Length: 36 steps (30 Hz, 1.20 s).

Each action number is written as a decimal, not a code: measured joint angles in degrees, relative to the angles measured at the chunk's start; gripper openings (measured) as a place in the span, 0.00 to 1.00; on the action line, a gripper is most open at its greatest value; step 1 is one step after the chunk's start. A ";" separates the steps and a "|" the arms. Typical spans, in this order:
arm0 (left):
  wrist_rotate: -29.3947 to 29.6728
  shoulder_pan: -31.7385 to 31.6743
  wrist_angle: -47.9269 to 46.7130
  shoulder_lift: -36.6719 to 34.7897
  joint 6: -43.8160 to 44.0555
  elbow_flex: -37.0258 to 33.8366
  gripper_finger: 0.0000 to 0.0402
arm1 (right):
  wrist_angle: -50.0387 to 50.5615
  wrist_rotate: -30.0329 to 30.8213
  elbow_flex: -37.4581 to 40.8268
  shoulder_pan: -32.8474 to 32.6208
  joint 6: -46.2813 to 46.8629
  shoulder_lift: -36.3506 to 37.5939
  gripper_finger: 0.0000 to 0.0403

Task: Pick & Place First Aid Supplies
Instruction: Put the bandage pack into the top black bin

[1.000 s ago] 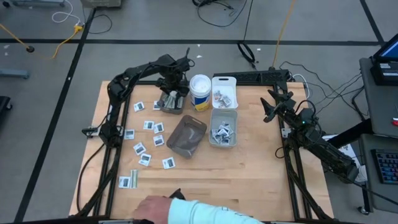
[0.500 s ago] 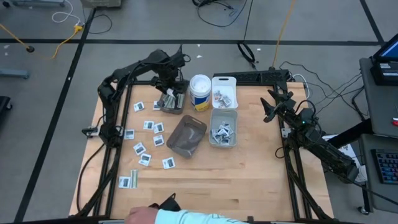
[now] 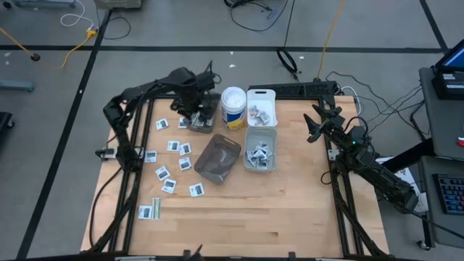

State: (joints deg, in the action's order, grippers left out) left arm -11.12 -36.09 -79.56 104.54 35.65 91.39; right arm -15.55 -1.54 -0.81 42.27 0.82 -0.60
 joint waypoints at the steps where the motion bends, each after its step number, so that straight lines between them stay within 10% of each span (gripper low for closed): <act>1: 0.02 0.59 0.54 -1.53 1.19 -2.01 0.65 | 0.00 0.00 0.01 -0.01 -0.02 0.00 0.65; 36: -2.89 45.39 6.55 -36.41 51.43 -41.44 0.65 | 0.00 -0.02 -0.01 0.00 -0.01 -0.01 0.65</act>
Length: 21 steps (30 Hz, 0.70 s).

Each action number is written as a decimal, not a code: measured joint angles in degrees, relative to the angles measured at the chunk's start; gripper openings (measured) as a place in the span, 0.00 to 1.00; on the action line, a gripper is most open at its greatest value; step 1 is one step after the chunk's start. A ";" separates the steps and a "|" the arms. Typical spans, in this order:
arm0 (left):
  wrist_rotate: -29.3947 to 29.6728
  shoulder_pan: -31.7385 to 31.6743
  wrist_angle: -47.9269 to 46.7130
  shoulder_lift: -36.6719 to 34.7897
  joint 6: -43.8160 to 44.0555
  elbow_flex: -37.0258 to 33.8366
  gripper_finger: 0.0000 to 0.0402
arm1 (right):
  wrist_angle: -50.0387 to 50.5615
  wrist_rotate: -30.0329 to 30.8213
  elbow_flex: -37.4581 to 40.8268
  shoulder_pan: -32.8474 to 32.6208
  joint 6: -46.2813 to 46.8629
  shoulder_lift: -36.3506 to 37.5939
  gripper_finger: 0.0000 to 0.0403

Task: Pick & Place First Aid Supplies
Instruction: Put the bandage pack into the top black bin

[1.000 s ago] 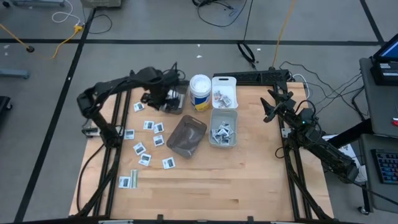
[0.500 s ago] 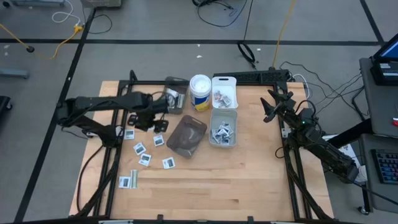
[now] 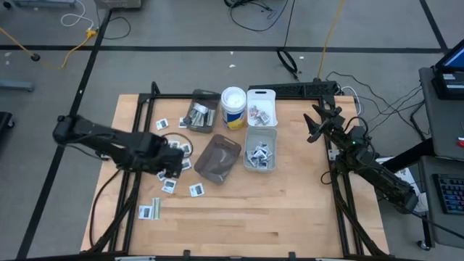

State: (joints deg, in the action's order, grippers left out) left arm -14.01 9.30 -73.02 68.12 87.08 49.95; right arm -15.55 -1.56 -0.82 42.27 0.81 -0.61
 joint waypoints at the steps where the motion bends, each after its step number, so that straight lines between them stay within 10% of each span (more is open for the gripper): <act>1: -0.15 1.55 -0.02 -0.07 1.47 -0.24 0.65 | 0.00 0.02 0.01 -0.01 0.01 0.01 0.65; 21: -0.83 24.91 3.97 0.12 26.30 -0.76 0.66 | 0.00 0.02 0.00 -0.01 -0.01 0.00 0.65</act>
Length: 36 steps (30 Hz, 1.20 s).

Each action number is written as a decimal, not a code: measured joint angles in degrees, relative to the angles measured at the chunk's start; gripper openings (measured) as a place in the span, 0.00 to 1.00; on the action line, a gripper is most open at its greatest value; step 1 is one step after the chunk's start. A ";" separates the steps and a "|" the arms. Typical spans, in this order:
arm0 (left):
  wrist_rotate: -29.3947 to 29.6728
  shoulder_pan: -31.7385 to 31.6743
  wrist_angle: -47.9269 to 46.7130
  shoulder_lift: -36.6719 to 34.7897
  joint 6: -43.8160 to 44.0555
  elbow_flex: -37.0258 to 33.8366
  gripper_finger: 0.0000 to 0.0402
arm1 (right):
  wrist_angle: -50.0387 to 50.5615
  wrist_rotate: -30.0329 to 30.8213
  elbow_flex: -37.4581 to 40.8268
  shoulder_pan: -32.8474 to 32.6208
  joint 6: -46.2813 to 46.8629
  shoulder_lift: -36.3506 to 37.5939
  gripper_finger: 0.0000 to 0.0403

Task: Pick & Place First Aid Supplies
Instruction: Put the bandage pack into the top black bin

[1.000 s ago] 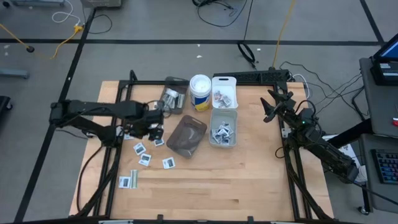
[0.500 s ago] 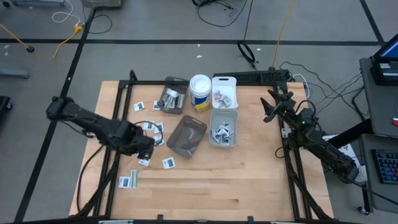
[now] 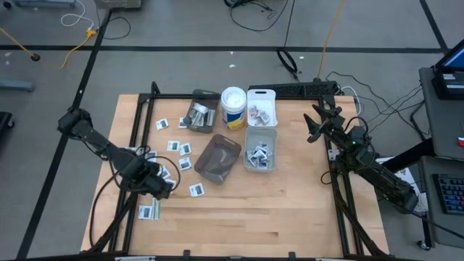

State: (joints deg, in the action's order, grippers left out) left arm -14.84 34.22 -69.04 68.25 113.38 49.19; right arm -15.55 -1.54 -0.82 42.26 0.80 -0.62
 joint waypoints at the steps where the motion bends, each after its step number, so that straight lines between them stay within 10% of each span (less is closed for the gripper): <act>1: 0.10 0.20 0.51 -0.03 0.38 -0.44 0.66 | 0.00 0.00 0.00 0.00 0.02 0.01 0.65; 36: -1.17 2.47 27.13 10.82 0.35 -15.19 0.59 | 0.00 -0.01 0.00 0.00 0.02 0.00 0.65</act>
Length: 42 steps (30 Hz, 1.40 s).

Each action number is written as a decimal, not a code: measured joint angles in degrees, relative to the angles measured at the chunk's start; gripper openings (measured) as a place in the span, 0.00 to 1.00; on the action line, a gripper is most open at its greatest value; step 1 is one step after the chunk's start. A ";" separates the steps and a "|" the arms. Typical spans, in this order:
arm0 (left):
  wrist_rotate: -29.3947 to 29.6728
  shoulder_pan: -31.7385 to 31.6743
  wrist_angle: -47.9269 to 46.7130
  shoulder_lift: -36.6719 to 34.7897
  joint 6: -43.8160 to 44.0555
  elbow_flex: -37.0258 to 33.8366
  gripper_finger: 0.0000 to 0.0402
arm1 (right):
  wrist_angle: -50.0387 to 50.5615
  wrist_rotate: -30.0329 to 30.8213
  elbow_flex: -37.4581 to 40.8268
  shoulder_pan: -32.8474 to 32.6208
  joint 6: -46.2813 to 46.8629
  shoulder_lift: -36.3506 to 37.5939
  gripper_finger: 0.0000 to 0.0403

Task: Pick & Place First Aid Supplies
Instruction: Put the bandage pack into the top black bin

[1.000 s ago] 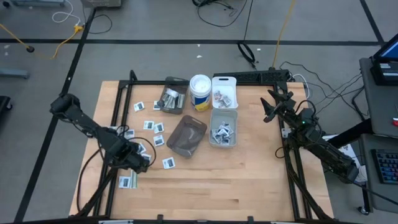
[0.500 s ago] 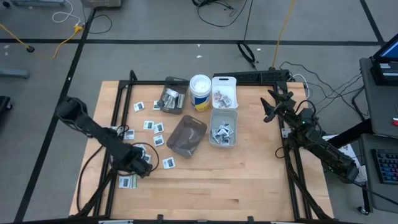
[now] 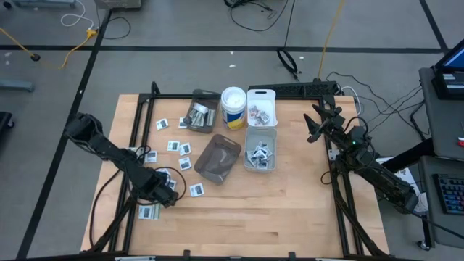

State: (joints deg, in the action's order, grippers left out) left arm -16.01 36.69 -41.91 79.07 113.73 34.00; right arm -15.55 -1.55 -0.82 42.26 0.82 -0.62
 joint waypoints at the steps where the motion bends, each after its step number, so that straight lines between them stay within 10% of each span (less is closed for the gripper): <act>1: 0.00 0.00 -0.02 0.00 0.00 0.00 0.56 | 0.00 0.00 0.01 0.00 -0.01 0.00 0.65; 18: 0.00 -0.01 0.14 -0.28 -0.74 -0.08 0.02 | 0.00 0.01 0.02 0.00 0.00 0.02 0.65; 42: 1.12 -1.03 -12.35 -12.87 -0.94 12.67 0.01 | 0.00 -0.01 0.00 0.02 0.00 0.00 0.65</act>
State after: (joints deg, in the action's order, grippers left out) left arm -14.89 35.66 -54.26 66.20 112.80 46.67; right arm -15.55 -1.56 -0.82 42.28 0.82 -0.62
